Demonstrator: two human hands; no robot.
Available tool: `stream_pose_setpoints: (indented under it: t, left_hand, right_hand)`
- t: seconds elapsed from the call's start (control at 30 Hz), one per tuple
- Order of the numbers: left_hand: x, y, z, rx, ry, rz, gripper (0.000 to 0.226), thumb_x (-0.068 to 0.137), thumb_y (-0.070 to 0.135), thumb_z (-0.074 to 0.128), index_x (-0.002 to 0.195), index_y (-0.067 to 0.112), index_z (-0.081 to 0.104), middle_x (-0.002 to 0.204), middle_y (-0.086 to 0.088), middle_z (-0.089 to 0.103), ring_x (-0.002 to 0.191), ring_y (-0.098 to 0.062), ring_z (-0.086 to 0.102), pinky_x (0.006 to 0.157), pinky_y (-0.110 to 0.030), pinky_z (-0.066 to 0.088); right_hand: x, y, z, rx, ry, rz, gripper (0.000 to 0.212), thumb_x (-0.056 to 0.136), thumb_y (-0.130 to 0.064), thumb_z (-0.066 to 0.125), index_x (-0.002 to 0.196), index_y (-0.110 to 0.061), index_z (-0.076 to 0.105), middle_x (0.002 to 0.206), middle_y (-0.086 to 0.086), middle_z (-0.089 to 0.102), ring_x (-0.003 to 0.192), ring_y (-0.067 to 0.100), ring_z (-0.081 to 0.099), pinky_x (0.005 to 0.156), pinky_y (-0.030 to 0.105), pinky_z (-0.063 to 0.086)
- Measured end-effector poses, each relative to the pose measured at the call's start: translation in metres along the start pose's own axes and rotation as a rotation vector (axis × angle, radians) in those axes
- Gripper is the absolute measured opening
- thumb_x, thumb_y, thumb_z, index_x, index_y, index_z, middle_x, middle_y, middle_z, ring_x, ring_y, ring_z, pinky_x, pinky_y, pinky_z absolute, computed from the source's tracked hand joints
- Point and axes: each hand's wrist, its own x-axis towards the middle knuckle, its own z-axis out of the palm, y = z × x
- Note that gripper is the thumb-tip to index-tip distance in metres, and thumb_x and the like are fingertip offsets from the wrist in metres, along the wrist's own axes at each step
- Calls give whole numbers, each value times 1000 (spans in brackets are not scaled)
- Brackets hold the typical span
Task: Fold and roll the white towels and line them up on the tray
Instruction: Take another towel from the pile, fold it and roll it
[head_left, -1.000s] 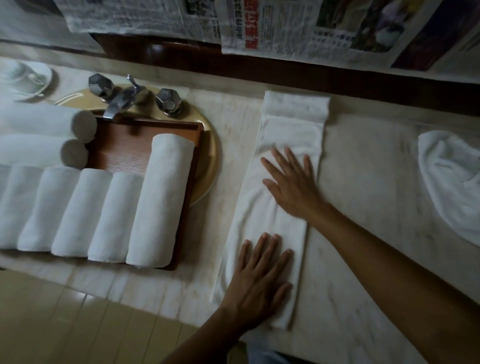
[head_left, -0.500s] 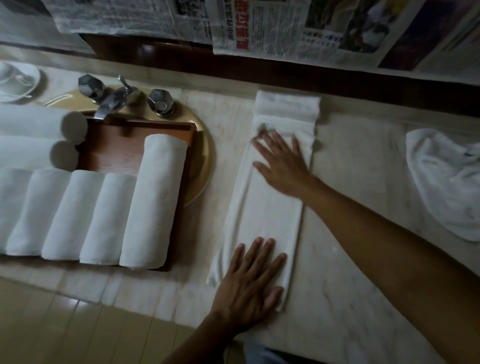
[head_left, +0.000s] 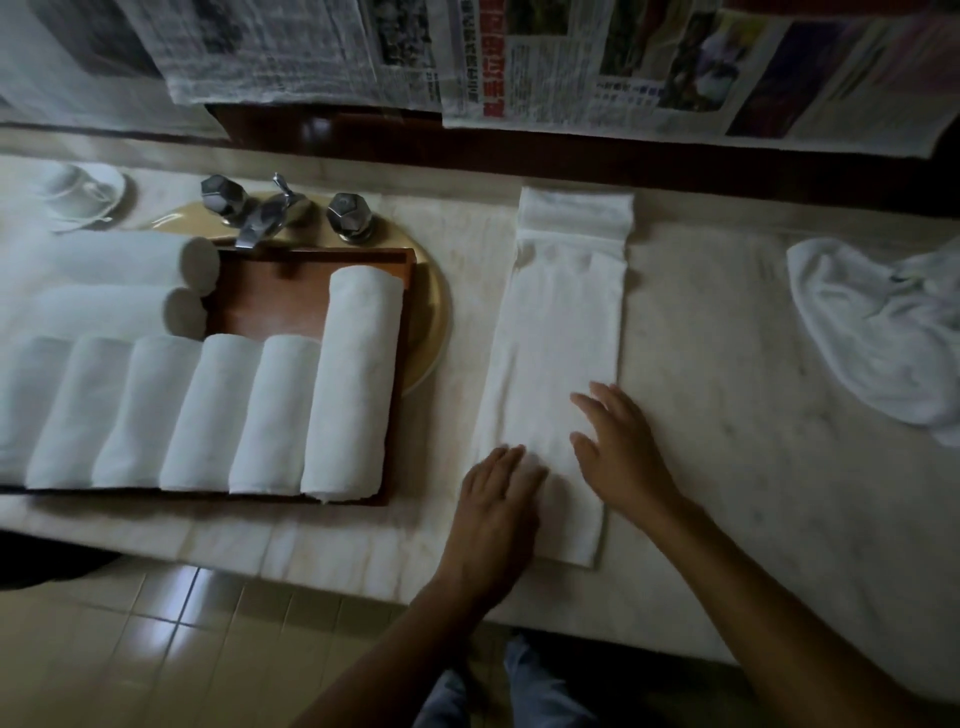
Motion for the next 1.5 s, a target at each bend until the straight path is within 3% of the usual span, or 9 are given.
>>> stream_pose_setpoints:
  t: [0.13,0.3,0.47,0.53,0.77,1.0,1.2,1.3,1.5]
  left_hand:
    - [-30,-31,-14,-54,216,-362,21,100,27,59,120,19,61,117,-2,59,103,-21,55,86,-37,49]
    - [-31,-35,-29,-114,16,-484,14,97,35,63,93,22,59,90,3,62,81,-18,58,77,-42,53]
    - [-22,-25,-55,-423,-82,-529,19,95,32,74,88,15,67,78,5,67,63,-2,58,52,-14,40]
    - [-22,-23,-59,-678,-129,-581,24,92,30,78,88,7,72,77,-3,73,54,-5,60,49,-16,44]
    - [-35,-31,-55,-405,-142,-589,24,85,34,84,75,27,63,75,4,67,70,-12,65,56,-24,45]
    - [-33,-28,-57,-420,-138,-669,23,82,35,85,77,21,67,75,-5,72,72,-23,71,70,-40,60]
    - [-35,-28,-52,-406,-113,-711,28,79,38,87,81,20,65,75,-4,71,70,-23,71,71,-43,62]
    - [-33,-27,-53,-379,-123,-711,28,81,38,87,82,18,67,69,-3,72,61,-18,70,60,-34,59]
    - [-37,-27,-54,-394,-166,-715,25,83,32,87,79,13,71,68,-6,73,50,-15,66,47,-25,53]
  right_hand:
    - [-98,-5,7,-27,49,114,46,83,-20,81,127,-14,70,139,10,59,126,29,51,107,38,44]
    - [-151,-19,27,10,60,224,51,77,-28,87,124,-18,71,121,1,61,106,20,50,91,33,49]
    - [-155,-26,30,18,107,249,33,78,-24,87,109,-21,75,107,-1,62,99,24,57,84,30,48]
    - [-155,-30,27,32,132,278,21,81,-22,85,99,-23,75,101,-2,62,96,24,58,79,28,45]
    - [-162,-39,24,-68,81,240,9,89,-27,73,88,-24,64,98,-2,57,93,21,52,77,36,48]
    - [-172,-33,21,-197,190,96,7,86,-26,64,83,-23,58,91,0,57,82,26,54,66,39,46]
    - [-172,-49,33,-218,117,116,42,79,-22,70,120,-19,64,132,8,57,123,33,54,96,48,50]
    - [-161,-77,50,-248,17,-76,68,91,-38,58,153,-17,41,163,11,34,151,34,31,119,56,29]
    - [-174,-54,62,-367,-138,-101,72,101,-58,30,161,-17,29,170,4,22,156,28,20,117,59,15]
